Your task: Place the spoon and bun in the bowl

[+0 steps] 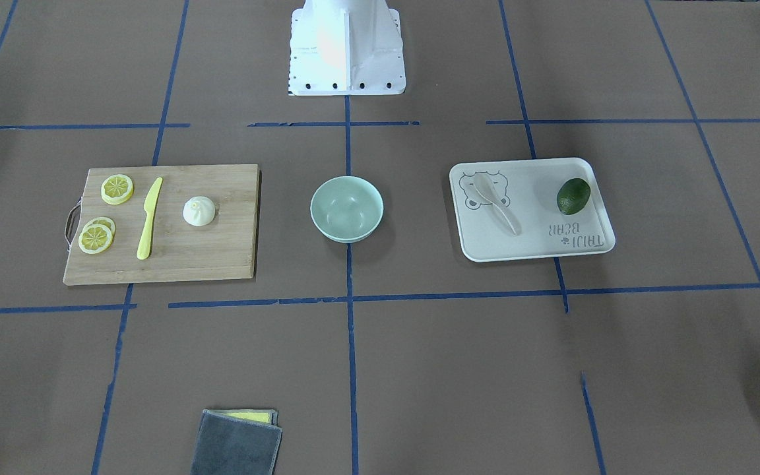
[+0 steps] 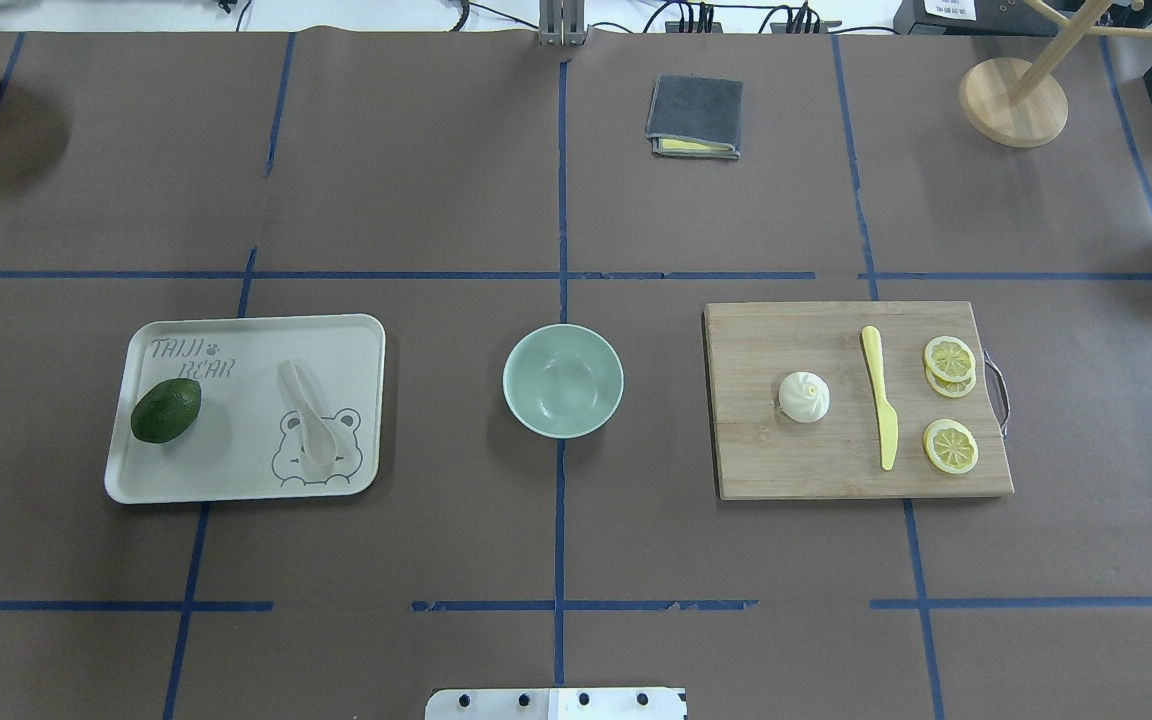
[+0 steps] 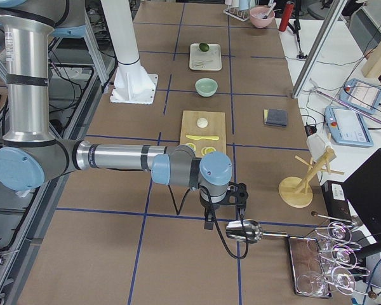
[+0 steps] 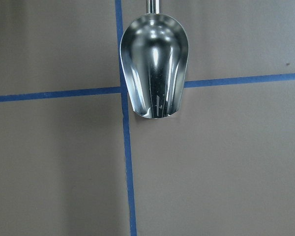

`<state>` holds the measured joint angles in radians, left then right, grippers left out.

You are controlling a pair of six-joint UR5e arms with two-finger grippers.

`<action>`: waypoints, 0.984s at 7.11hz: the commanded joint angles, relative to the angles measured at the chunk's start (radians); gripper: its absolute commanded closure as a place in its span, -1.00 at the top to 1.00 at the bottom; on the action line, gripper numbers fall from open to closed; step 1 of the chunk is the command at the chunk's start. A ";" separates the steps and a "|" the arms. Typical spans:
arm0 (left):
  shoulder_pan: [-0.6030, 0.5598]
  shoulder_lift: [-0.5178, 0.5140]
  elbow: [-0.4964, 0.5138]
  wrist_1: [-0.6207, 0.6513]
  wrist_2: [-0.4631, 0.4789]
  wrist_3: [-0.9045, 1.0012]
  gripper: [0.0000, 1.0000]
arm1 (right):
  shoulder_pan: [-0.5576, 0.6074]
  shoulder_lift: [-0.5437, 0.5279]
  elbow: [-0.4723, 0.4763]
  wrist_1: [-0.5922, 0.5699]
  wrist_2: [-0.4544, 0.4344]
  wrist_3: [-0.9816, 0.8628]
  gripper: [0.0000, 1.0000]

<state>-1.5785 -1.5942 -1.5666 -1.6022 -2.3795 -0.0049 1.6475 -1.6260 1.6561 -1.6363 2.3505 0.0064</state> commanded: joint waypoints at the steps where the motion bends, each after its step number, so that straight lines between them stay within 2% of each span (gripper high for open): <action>1: 0.000 -0.001 -0.001 -0.005 -0.003 0.000 1.00 | 0.000 0.000 0.001 0.000 0.000 0.001 1.00; 3: 0.006 -0.012 -0.041 -0.022 0.003 0.000 1.00 | -0.005 0.017 0.037 0.028 0.004 0.000 1.00; 5: 0.088 -0.082 -0.102 -0.036 0.008 -0.010 1.00 | -0.050 0.028 0.042 0.117 0.007 0.058 1.00; 6: 0.144 -0.126 -0.163 -0.036 0.009 -0.102 1.00 | -0.081 0.038 0.047 0.209 0.000 0.060 1.00; 7: 0.222 -0.171 -0.220 -0.036 0.011 -0.242 1.00 | -0.084 0.079 0.038 0.232 -0.003 0.060 1.00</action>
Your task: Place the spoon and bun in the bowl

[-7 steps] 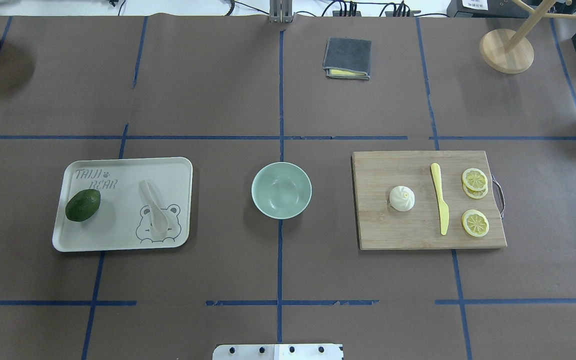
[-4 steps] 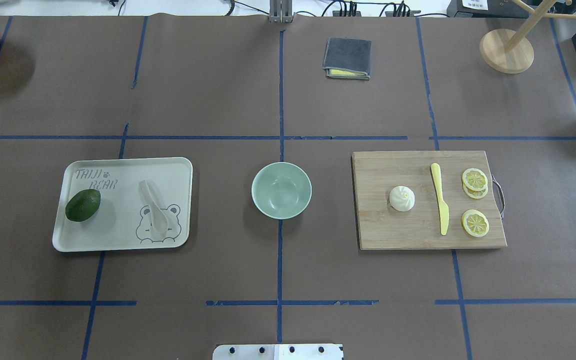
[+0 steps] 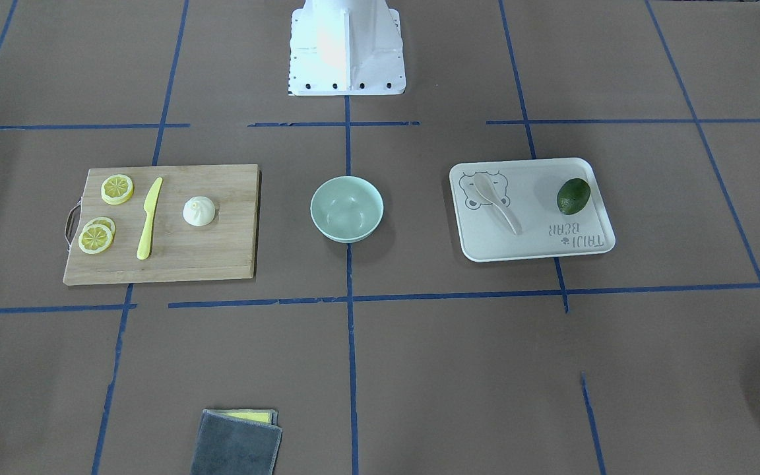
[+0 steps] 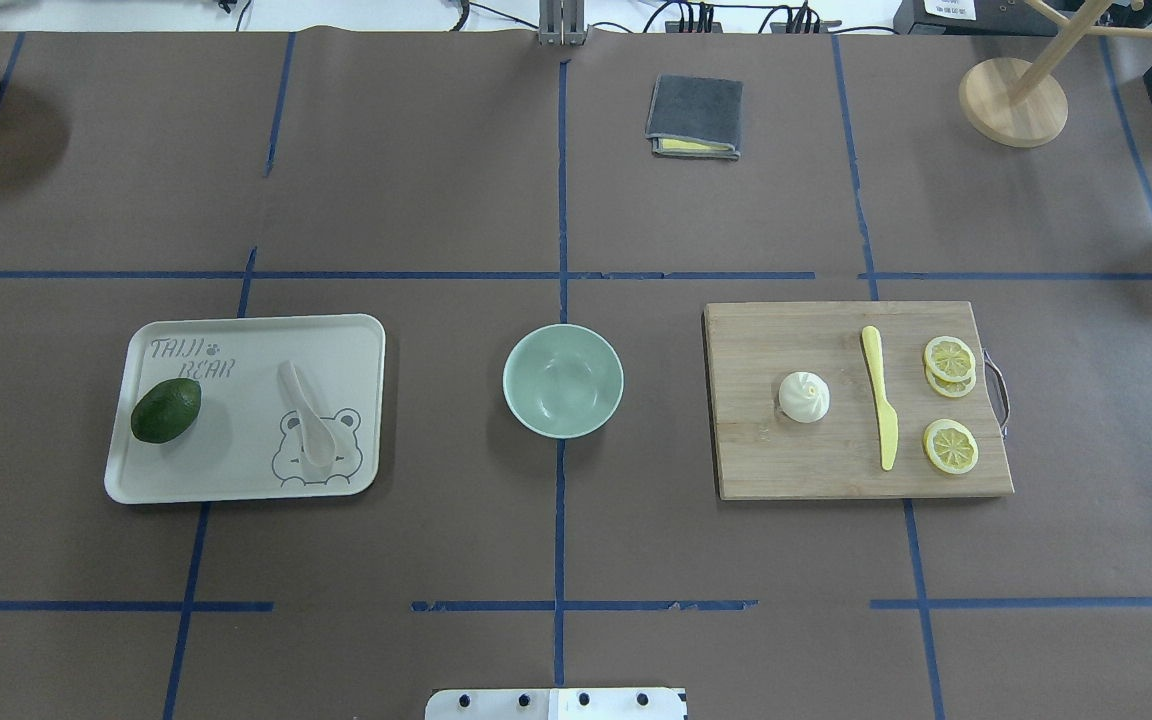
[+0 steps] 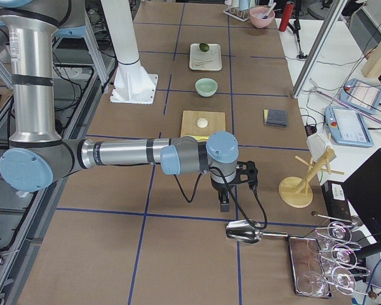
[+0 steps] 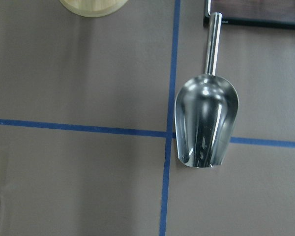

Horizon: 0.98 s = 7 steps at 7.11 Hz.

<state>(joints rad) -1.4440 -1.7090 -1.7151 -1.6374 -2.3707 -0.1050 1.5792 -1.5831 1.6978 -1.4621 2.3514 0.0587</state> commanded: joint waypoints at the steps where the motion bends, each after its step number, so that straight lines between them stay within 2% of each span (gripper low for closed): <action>1: 0.164 -0.096 -0.113 -0.001 0.022 -0.297 1.00 | -0.036 0.041 -0.001 0.065 0.009 0.012 1.00; 3: 0.333 -0.147 -0.162 -0.002 0.156 -0.633 1.00 | -0.082 0.055 0.013 0.065 0.020 0.012 1.00; 5: 0.475 -0.184 -0.159 -0.004 0.230 -0.888 1.00 | -0.140 0.063 0.029 0.065 0.032 0.036 1.00; 6: 0.561 -0.201 -0.149 -0.005 0.296 -1.018 1.00 | -0.190 0.067 0.031 0.066 0.016 0.150 1.00; 7: 0.610 -0.201 -0.146 -0.031 0.324 -1.100 0.99 | -0.199 0.074 0.042 0.066 0.016 0.268 1.00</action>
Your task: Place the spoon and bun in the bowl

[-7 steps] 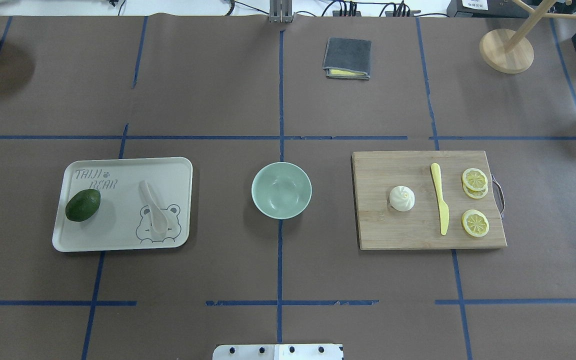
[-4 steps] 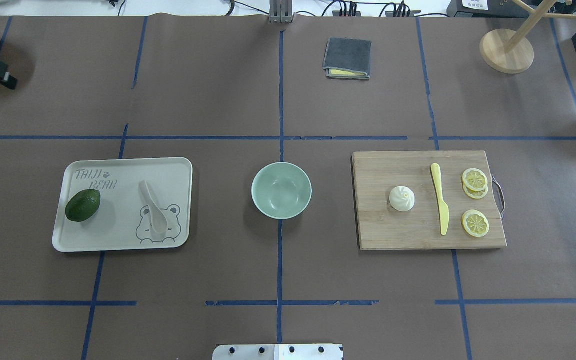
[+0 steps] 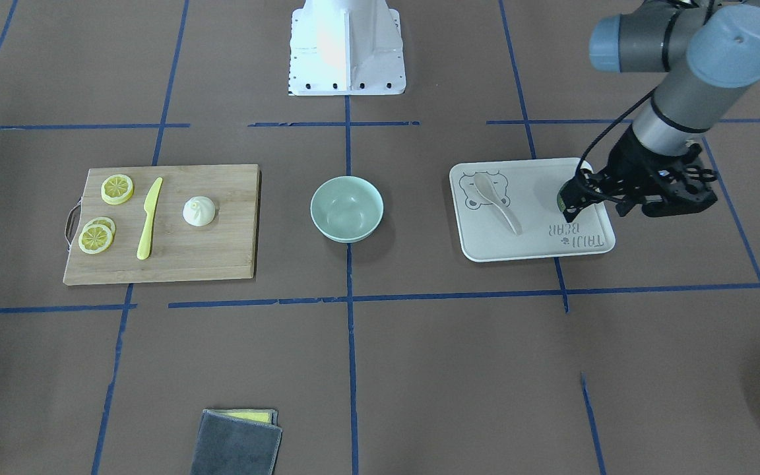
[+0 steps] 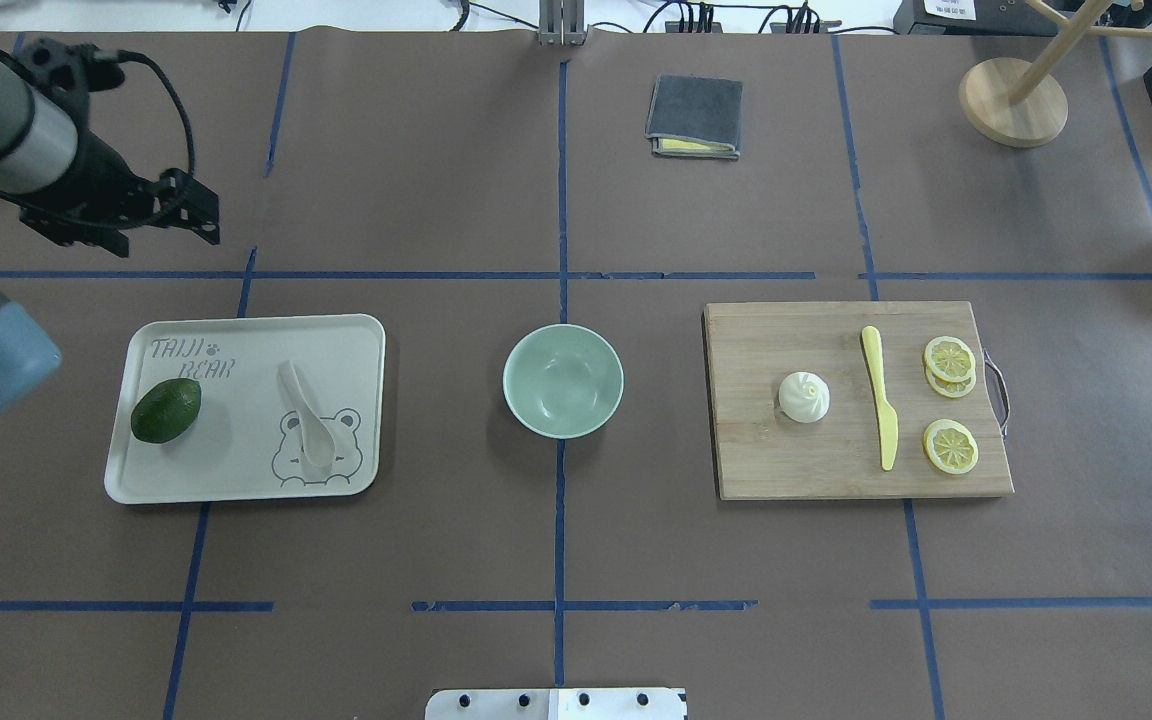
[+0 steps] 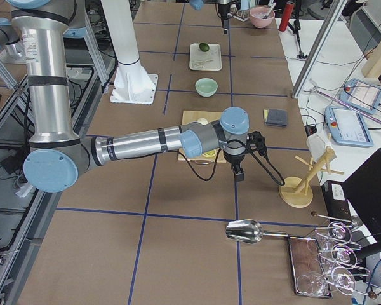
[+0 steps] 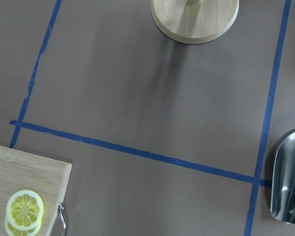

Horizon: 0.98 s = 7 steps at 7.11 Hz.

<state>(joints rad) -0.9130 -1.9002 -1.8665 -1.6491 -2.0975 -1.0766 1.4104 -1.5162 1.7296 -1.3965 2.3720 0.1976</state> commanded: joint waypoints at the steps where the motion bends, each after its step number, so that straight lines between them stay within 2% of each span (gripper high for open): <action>1: 0.104 -0.004 0.010 -0.058 0.060 -0.196 0.97 | -0.033 0.048 0.002 -0.007 -0.004 0.184 1.00; 3: 0.196 -0.008 0.047 -0.070 0.140 -0.291 0.95 | -0.062 0.089 -0.004 -0.001 -0.019 0.247 1.00; 4: 0.238 -0.008 0.088 -0.128 0.171 -0.348 0.95 | -0.091 0.117 0.004 0.002 -0.031 0.328 1.00; 7: 0.293 -0.003 0.139 -0.170 0.235 -0.378 0.87 | -0.120 0.132 0.039 0.001 -0.040 0.391 1.00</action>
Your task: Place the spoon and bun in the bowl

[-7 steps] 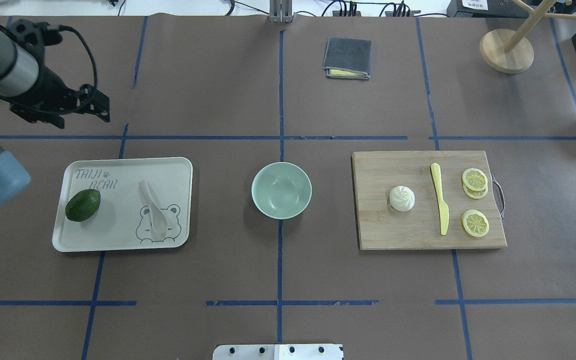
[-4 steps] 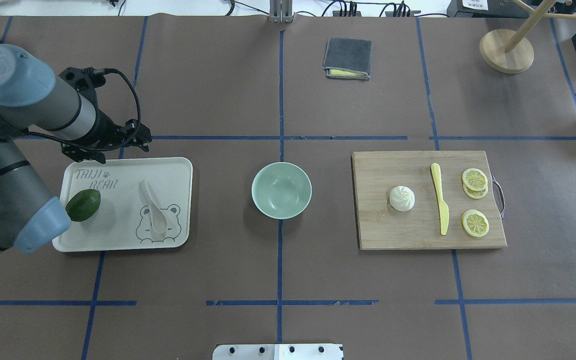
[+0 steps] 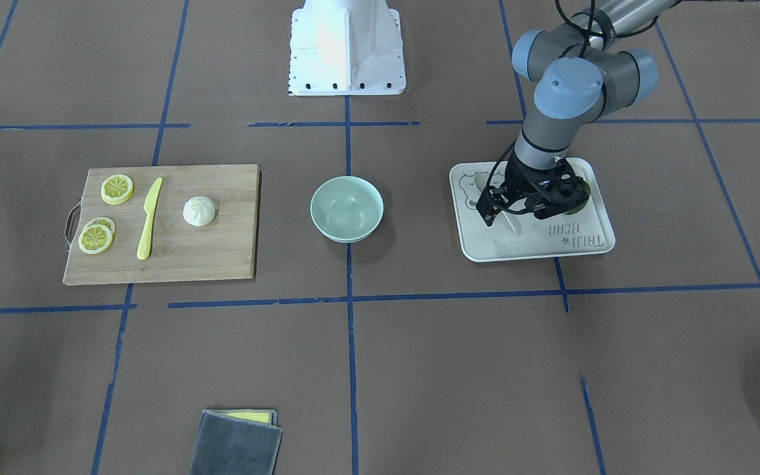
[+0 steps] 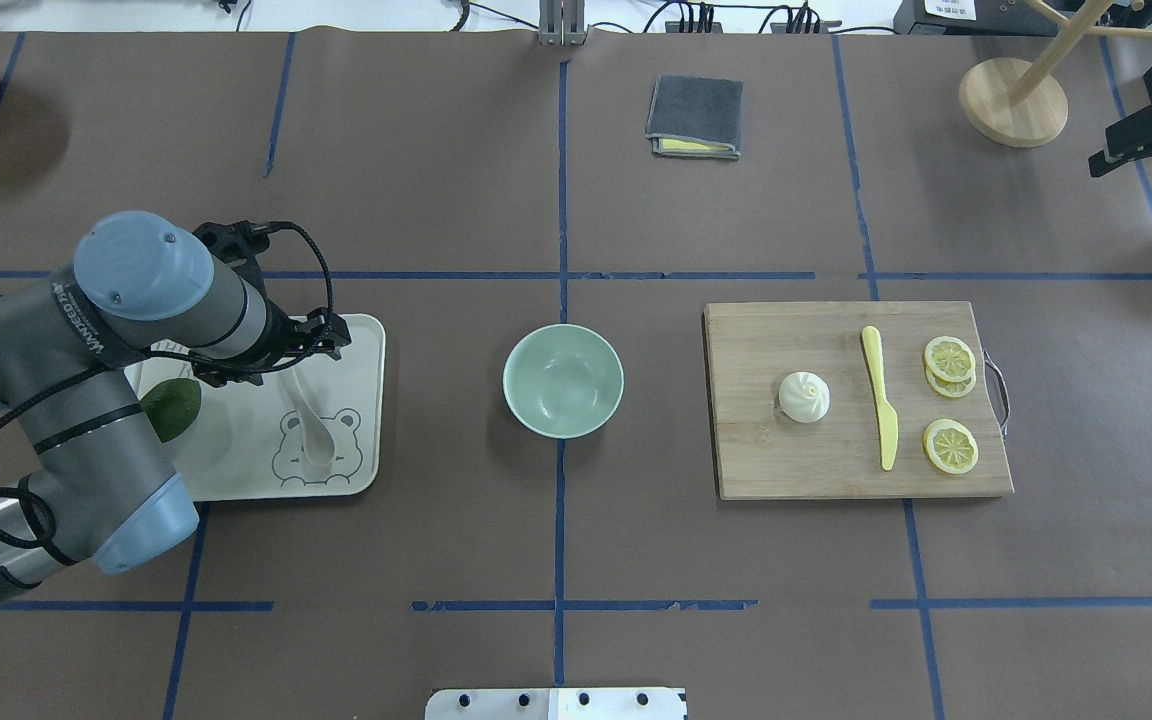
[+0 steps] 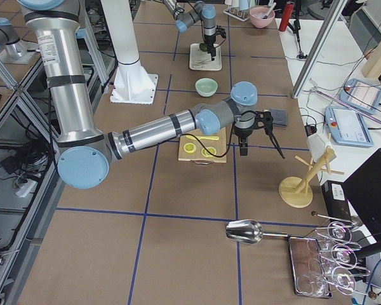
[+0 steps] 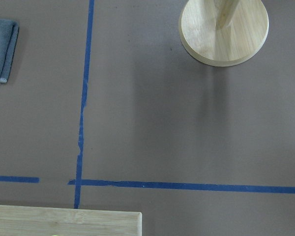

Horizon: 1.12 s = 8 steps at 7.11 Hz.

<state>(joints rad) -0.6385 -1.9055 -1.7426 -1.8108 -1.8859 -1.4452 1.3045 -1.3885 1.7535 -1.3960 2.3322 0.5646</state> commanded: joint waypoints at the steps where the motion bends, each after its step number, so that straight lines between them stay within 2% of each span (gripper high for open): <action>1: 0.026 0.005 0.015 -0.009 0.027 -0.009 0.81 | -0.031 0.005 0.033 0.000 -0.001 0.064 1.00; 5: 0.052 0.016 0.014 -0.009 0.031 -0.009 0.64 | -0.057 0.008 0.054 0.000 -0.004 0.104 1.00; 6: 0.056 0.019 0.014 -0.009 0.031 -0.009 0.54 | -0.059 0.026 0.052 -0.001 -0.004 0.104 1.00; 7: 0.056 0.019 0.014 -0.007 0.031 -0.009 0.32 | -0.060 0.026 0.052 -0.001 -0.005 0.115 1.00; 8: 0.054 0.019 0.011 -0.007 0.031 -0.009 -0.08 | -0.060 0.028 0.052 -0.001 -0.005 0.120 1.00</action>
<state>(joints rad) -0.5842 -1.8875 -1.7297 -1.8184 -1.8547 -1.4542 1.2450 -1.3642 1.8058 -1.3972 2.3277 0.6767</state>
